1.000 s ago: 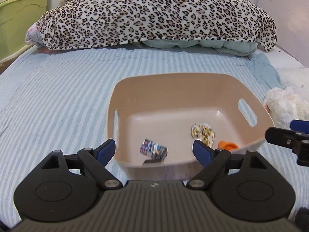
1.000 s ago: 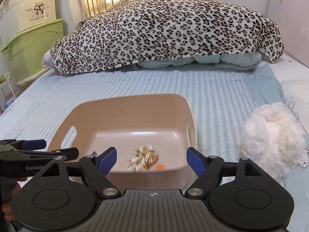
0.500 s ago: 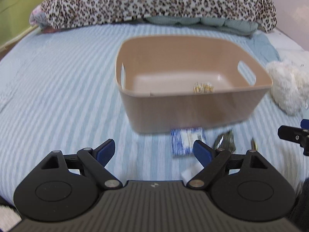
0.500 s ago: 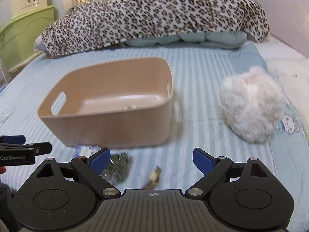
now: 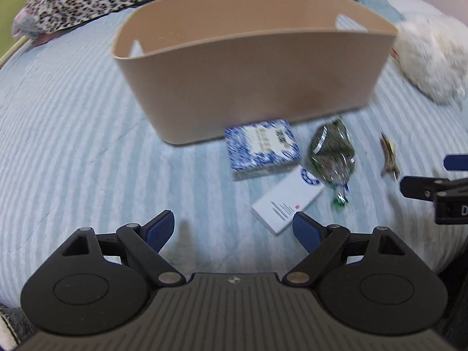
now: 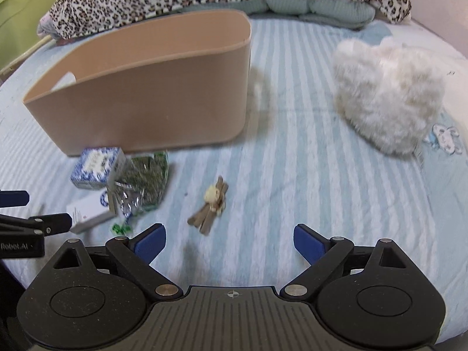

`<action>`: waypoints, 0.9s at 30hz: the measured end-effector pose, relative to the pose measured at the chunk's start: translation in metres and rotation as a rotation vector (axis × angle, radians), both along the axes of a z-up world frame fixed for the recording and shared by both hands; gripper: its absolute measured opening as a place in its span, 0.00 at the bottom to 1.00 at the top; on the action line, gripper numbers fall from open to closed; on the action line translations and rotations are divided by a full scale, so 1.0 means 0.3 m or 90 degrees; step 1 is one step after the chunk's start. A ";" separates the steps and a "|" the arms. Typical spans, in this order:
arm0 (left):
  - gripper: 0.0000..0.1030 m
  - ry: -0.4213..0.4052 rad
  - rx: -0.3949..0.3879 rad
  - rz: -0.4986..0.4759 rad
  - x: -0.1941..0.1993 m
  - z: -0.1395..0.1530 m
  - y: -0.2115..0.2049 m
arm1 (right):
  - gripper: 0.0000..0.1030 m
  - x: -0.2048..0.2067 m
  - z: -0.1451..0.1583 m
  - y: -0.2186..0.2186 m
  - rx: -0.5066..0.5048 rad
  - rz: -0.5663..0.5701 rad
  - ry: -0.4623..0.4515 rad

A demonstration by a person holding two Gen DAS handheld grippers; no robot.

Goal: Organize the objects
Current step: 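Grasp the white card box with left tool while right tool grasps the keychain figure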

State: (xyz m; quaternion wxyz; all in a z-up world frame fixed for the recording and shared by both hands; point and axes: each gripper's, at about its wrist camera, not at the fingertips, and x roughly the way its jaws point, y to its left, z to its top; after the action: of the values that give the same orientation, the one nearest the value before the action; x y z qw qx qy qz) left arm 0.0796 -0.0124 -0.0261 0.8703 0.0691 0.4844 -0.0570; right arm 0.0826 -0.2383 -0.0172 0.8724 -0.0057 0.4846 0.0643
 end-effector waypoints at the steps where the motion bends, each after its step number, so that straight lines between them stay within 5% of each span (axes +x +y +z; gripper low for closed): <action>1: 0.86 0.003 0.001 -0.007 0.000 -0.009 -0.006 | 0.93 0.002 -0.009 0.003 -0.003 0.002 0.002; 12: 0.86 -0.003 -0.003 -0.036 0.055 -0.087 -0.049 | 0.92 0.056 -0.079 0.032 -0.023 -0.008 -0.001; 18: 0.81 -0.028 -0.022 -0.041 0.066 -0.092 -0.042 | 0.82 0.071 -0.096 0.068 -0.040 0.004 -0.023; 21: 0.63 -0.040 -0.037 -0.059 0.063 -0.079 -0.040 | 0.72 0.073 -0.093 0.080 -0.038 0.011 -0.031; 27: 0.26 -0.042 -0.048 -0.094 0.055 -0.065 -0.051 | 0.36 0.058 -0.085 0.096 -0.037 0.029 -0.036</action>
State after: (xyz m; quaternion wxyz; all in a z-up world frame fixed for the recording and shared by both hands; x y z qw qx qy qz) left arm 0.0960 -0.0279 -0.0455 0.8813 0.0735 0.4463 -0.1368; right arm 0.1002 -0.2095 -0.0428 0.8836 -0.0443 0.4608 0.0700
